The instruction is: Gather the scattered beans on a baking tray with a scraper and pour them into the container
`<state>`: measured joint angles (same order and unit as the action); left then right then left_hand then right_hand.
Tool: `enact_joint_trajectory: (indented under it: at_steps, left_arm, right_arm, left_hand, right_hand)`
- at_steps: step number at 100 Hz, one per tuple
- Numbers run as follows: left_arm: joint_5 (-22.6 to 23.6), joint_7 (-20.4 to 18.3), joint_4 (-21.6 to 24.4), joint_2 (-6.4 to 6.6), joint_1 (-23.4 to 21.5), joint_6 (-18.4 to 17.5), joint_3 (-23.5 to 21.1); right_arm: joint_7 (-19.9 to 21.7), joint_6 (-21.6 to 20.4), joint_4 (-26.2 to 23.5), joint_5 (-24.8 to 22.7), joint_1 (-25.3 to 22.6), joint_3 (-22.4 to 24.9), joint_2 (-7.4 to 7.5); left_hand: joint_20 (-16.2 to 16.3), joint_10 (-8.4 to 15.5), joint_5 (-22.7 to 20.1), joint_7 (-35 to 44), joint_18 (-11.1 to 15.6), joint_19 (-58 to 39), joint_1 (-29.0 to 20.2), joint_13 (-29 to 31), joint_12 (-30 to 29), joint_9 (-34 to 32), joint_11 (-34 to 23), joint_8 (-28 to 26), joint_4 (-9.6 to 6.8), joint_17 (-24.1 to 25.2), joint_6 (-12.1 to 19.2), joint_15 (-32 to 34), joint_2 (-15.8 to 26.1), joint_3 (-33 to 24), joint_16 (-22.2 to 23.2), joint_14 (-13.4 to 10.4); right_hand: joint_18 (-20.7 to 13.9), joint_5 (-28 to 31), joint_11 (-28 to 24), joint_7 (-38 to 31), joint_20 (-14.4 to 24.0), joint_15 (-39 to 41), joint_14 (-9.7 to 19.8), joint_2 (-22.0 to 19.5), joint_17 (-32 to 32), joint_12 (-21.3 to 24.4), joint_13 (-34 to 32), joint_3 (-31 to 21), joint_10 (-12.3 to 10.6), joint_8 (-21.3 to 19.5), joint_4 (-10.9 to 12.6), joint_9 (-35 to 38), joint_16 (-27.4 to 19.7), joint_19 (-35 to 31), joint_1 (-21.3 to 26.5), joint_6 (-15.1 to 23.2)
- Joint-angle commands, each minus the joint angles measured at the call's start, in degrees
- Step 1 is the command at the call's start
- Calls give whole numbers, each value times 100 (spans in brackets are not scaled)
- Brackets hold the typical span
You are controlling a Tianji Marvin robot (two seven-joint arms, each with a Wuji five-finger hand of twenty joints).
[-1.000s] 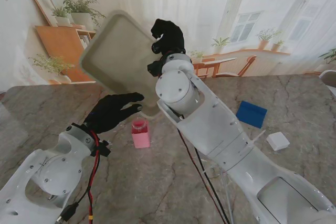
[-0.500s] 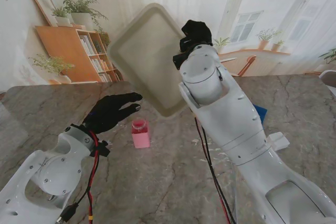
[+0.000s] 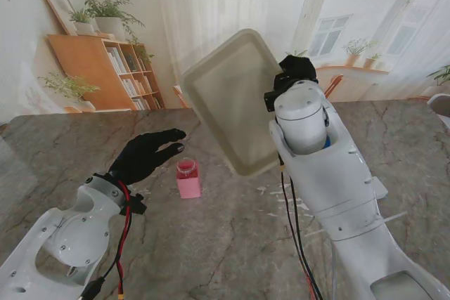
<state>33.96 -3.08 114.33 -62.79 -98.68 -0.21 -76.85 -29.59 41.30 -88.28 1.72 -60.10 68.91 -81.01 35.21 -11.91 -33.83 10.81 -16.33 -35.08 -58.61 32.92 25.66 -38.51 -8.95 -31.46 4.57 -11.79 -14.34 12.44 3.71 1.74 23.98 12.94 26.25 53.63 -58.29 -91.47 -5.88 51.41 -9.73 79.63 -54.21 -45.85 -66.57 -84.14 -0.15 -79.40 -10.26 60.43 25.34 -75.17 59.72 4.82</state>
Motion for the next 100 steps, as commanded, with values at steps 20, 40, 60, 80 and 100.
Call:
enact_joint_trajectory:
  at_steps: [20, 40, 60, 80, 100]
  left_arm:
    - [-70, 125, -96, -48, -133, -18, -21]
    - [-111, 274, -134, -79, -177, -17, -17]
    - [-172, 374, -202, -103, -166, -10, 24]
    - [-216, 455, -289, -121, -156, -10, 54]
    - [-221, 499, -317, -130, -186, 18, 55]
  right_arm:
    - [204, 166, -84, -7, -686, 363, 155]
    - [253, 337, -108, 202, -1093, 610, 150]
    - [191, 483, -11, 374, -1341, 794, 94]
    - [190, 531, 161, 471, -1488, 873, 72]
    - [105, 585, 413, 644, -1506, 936, 2]
  left_hand:
    - [3, 72, -24, -32, -53, 10, -71, -35, -49, -37, 91, 76, -219, 31, -22, -90, -12, 66, -38, 37]
    - [5, 61, -32, -29, -60, 7, -68, -36, -48, -39, 90, 75, -219, 29, -22, -90, -13, 67, -37, 45]
    - [9, 77, -27, -31, -43, -3, -62, -31, -49, -36, 92, 77, -218, 16, -25, -87, -12, 71, -35, 33]
    - [10, 68, -37, -28, -53, -5, -70, -30, -48, -40, 91, 76, -219, 22, -37, -86, -22, 68, -33, 55]
    - [11, 54, -41, -27, -56, -7, -74, -32, -47, -46, 88, 77, -220, 24, -40, -85, -25, 68, -32, 62]
  right_hand:
    - [-505, 143, -847, -263, 562, 1556, 793, -165, -779, -318, -564, -582, -608, -54, 568, 439, 586, -2620, 725, -65]
    - [-486, 134, -849, -265, 562, 1594, 753, -128, -801, -319, -557, -582, -571, -41, 584, 435, 578, -2667, 739, -121]
    - [-495, 123, -849, -265, 552, 1636, 712, -114, -813, -321, -539, -582, -537, -28, 613, 417, 558, -2705, 743, -175]
    - [-531, 101, -846, -259, 552, 1650, 705, -116, -817, -320, -530, -582, -514, -18, 630, 387, 543, -2727, 739, -202]
    - [-683, -114, -709, -154, 581, 1654, 704, -157, -827, -208, -479, -582, -345, 8, 694, 192, 516, -2785, 710, -300]
